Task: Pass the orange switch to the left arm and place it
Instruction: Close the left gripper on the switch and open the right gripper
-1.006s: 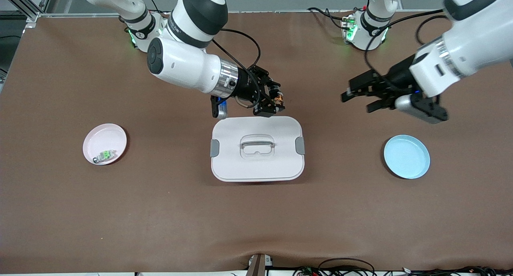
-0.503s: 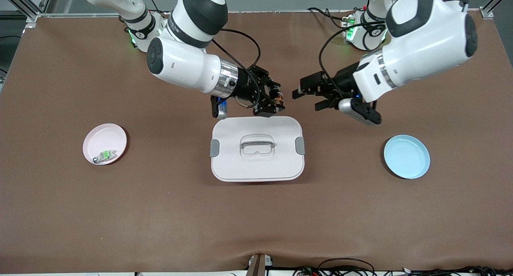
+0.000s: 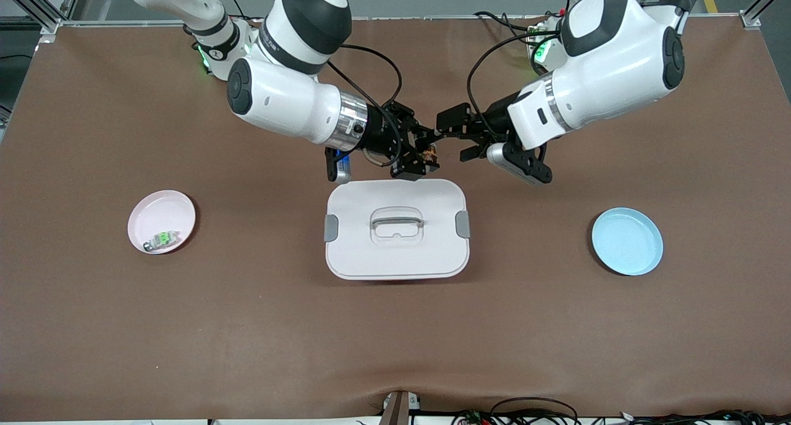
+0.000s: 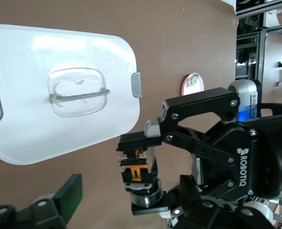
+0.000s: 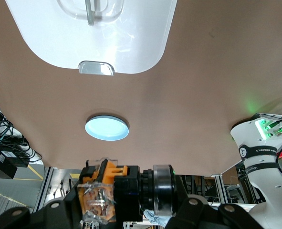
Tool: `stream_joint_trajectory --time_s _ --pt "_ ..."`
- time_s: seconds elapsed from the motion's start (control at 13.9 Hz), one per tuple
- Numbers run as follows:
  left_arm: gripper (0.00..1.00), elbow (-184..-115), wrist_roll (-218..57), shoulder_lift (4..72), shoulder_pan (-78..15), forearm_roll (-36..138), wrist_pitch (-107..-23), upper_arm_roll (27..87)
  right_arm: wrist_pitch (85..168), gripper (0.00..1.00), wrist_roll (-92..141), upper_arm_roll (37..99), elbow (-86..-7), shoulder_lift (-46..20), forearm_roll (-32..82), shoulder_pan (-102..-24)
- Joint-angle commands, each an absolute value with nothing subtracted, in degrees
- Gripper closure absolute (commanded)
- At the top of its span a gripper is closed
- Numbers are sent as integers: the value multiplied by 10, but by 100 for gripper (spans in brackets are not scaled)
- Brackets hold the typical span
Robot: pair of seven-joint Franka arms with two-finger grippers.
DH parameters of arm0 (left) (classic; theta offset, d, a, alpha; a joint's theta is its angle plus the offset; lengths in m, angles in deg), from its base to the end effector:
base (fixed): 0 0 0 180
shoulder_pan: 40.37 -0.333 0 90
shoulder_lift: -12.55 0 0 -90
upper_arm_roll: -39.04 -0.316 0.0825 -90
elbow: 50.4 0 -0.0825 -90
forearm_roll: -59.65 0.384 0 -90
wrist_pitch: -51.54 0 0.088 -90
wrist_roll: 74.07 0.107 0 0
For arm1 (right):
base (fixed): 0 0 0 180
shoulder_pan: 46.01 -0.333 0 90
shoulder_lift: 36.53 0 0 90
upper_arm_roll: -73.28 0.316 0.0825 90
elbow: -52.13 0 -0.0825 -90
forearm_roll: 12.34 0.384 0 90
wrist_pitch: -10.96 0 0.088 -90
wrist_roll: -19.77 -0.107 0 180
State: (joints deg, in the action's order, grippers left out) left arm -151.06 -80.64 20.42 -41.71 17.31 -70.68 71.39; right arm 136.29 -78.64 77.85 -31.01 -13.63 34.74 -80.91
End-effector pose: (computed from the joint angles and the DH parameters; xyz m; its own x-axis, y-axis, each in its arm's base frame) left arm 0.5301 -0.3327 0.5334 0.9969 -0.0770 0.0175 -0.0671 -0.7090 0.7020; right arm 0.5392 0.4658 0.5060 0.1156 -0.6653 -0.7376 -0.9903 -0.1352 -0.0333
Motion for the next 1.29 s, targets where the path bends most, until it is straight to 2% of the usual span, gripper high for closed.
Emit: stream_joint_trajectory --time_s 0.0,0.29,0.43,0.93,1.01,1.08,1.22 --pt "13 -1545 -793 190 -423 138 -765 740 1364 74 -792 772 -296 -130 357 -816" --pt "28 -1554 -793 197 -422 124 -790 752 1364 74 -792 772 -297 -130 357 -816" --pt "38 -1554 -793 198 -420 118 -798 752 1364 74 -792 772 -297 -130 357 -816" --pt "97 -1551 -793 216 -404 118 -819 752 1363 74 -793 772 -297 -130 357 -816" --pt "100 -1550 -793 217 -404 118 -819 752 1363 74 -793 773 -297 -130 357 -816" --pt "100 -1549 -793 217 -404 118 -819 752 1363 69 -794 773 -297 -130 357 -816" --pt "100 -1549 -793 217 -405 118 -819 752 1363 29 -795 773 -296 -131 357 -815"
